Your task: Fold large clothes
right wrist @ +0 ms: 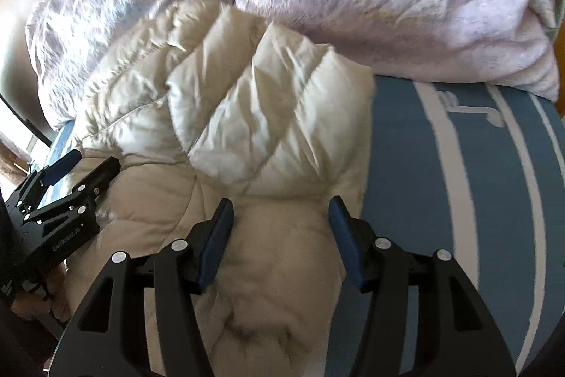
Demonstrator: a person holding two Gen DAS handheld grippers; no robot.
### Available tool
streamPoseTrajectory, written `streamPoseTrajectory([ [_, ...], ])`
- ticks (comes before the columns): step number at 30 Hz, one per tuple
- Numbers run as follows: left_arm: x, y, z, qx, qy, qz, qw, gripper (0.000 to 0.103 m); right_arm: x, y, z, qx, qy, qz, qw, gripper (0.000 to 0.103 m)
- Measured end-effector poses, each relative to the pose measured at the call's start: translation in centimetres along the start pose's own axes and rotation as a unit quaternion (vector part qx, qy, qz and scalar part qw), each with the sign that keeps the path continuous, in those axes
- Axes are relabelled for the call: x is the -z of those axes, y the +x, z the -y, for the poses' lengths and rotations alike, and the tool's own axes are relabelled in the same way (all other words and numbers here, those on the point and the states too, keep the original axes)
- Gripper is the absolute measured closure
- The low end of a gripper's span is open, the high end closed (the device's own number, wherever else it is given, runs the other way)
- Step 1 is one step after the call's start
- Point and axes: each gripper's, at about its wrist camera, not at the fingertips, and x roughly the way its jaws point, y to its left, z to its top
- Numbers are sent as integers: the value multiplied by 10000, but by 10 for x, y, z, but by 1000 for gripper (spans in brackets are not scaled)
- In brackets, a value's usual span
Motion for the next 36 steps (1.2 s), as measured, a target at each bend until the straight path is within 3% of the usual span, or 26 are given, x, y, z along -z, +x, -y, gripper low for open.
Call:
streamPoseTrajectory([
  [9, 14, -50, -5, 180, -76, 165, 9997, 22, 20, -45, -18, 9, -169, 282, 9995, 46],
  [12, 23, -51, -7, 153, -76, 22, 9999, 22, 26, -43, -20, 36, -163, 140, 9998, 46],
  [15, 37, -40, -5, 52, -71, -334, 9994, 21, 40, -23, -25, 291, -222, -392, 9986, 46],
  [20, 43, -53, -7, 43, -178, -314, 9993, 21, 40, -30, -34, 503, -327, -311, 9977, 44],
  [21, 45, -60, -9, 62, -193, -264, 9994, 21, 42, -37, -35, 539, -354, -249, 9976, 43],
  [23, 49, -73, -14, 84, -239, -175, 9995, 21, 46, -52, -36, 617, -404, -115, 9972, 27],
  [28, 68, -100, -28, 210, -573, -121, 9981, 21, 62, -86, -36, 670, -495, 205, 9963, 11],
  [36, 99, -146, -34, 435, -1059, -178, 9933, 21, 90, -117, -45, 561, -512, 229, 9969, 7],
])
